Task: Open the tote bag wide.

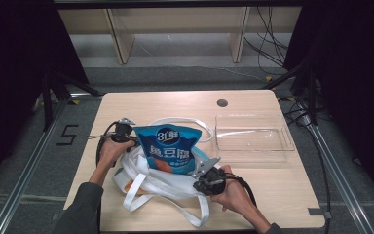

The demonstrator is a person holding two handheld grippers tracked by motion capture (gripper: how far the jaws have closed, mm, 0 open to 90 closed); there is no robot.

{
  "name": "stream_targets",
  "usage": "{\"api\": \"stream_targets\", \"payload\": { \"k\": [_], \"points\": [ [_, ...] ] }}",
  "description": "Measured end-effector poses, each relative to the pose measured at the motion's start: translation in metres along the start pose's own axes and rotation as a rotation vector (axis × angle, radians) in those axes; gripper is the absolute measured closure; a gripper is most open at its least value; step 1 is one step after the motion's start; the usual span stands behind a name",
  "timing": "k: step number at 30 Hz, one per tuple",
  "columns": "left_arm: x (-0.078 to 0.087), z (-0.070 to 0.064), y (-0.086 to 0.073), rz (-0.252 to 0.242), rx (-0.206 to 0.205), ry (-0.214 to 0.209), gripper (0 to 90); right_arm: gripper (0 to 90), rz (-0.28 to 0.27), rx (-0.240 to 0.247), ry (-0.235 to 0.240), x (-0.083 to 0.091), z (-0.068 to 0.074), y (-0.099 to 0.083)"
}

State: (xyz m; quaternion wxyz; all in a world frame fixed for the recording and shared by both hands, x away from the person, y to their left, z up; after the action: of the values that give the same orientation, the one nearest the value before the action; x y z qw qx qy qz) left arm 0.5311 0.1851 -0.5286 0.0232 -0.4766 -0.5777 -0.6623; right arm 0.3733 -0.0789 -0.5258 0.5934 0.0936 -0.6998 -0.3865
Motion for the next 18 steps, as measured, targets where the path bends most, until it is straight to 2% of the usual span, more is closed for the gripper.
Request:
{"api": "stream_targets", "payload": {
  "k": [1,2,3,4,5,6,7,9,10,11,12,13,14,16,18],
  "points": [
    [0.014,-0.007,0.007,-0.028,-0.035,0.009,84.3,85.3,-0.046,-0.012,-0.043,0.013,-0.007,0.009],
    [0.023,-0.012,0.011,-0.046,-0.058,0.011,83.9,85.4,-0.075,-0.036,-0.064,0.024,-0.011,0.016],
    [0.023,-0.012,0.011,-0.046,-0.058,0.011,83.6,85.4,-0.075,-0.036,-0.064,0.024,-0.011,0.016],
    [0.039,-0.023,0.017,-0.081,-0.1,0.004,83.3,85.3,-0.163,-0.039,-0.105,0.045,-0.023,0.029],
    [0.047,-0.029,0.018,-0.093,-0.12,0.004,83.0,85.3,-0.193,-0.024,-0.13,0.05,-0.03,0.033],
    [0.054,-0.037,0.019,-0.112,-0.126,-0.004,82.7,85.4,-0.197,-0.041,-0.141,0.055,-0.035,0.035],
    [0.054,-0.037,0.019,-0.112,-0.126,-0.004,83.0,85.4,-0.197,-0.041,-0.141,0.055,-0.035,0.035],
    [0.065,-0.051,0.013,-0.113,-0.154,-0.027,84.7,86.4,-0.21,-0.051,-0.169,0.054,-0.046,0.039],
    [0.071,-0.061,0.004,-0.104,-0.177,-0.037,85.3,87.7,-0.196,-0.045,-0.169,0.047,-0.05,0.039],
    [0.071,-0.061,0.004,-0.104,-0.177,-0.037,86.5,87.7,-0.196,-0.045,-0.169,0.047,-0.05,0.039],
    [0.075,-0.069,-0.009,-0.097,-0.189,-0.053,87.6,89.3,-0.146,-0.038,-0.211,0.036,-0.057,0.036],
    [0.075,-0.069,-0.009,-0.097,-0.189,-0.053,88.3,89.3,-0.146,-0.038,-0.211,0.036,-0.057,0.036],
    [0.074,-0.077,-0.026,-0.051,-0.201,-0.075,88.8,89.8,-0.104,-0.053,-0.271,0.028,-0.067,0.032],
    [0.07,-0.084,-0.045,-0.005,-0.213,-0.102,89.4,89.9,-0.053,-0.048,-0.306,0.022,-0.073,0.024],
    [0.064,-0.087,-0.06,0.026,-0.208,-0.117,89.5,89.9,0.004,-0.05,-0.298,0.013,-0.071,0.014]
  ]
}}
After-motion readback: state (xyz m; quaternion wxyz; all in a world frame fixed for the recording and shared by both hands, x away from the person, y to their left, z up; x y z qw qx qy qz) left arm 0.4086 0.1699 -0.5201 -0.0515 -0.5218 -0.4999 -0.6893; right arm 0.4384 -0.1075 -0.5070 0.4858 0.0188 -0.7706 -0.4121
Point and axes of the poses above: each handheld gripper's, and its own axes: x roughly backward along the jaws, y roughly out of its top, z roughly to its left, the point moved 7 cm from there along -x, roughly forward along the jaws, and after that the axes turned 4 degrees about -z, right-handed, at the moved point
